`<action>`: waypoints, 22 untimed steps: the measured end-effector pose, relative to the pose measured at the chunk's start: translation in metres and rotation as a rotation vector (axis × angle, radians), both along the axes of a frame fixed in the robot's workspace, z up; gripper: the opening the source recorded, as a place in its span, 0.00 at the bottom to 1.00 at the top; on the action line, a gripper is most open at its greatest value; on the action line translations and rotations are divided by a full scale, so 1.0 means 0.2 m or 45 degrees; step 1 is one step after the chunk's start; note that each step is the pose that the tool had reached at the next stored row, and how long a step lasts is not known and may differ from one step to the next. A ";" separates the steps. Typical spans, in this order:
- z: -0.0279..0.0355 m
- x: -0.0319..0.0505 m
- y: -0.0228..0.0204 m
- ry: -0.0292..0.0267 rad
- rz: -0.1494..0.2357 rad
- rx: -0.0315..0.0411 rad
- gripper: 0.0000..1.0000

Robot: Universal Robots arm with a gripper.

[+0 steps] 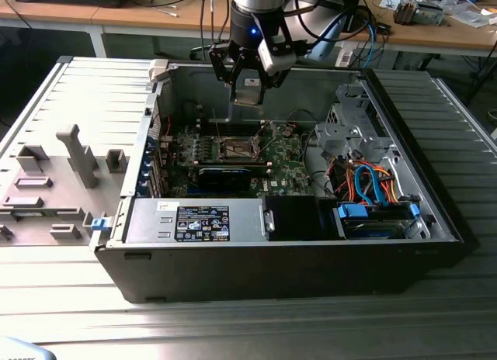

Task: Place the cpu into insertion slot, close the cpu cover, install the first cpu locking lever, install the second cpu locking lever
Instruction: 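Place the cpu into insertion slot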

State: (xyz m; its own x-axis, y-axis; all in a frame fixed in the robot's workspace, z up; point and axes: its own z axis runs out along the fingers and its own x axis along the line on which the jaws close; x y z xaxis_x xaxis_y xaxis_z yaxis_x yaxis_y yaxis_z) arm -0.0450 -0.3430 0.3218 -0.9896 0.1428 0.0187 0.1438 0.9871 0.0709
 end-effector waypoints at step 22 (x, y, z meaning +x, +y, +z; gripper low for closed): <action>-0.007 0.000 0.000 0.0002 -0.075 -0.0014 0.55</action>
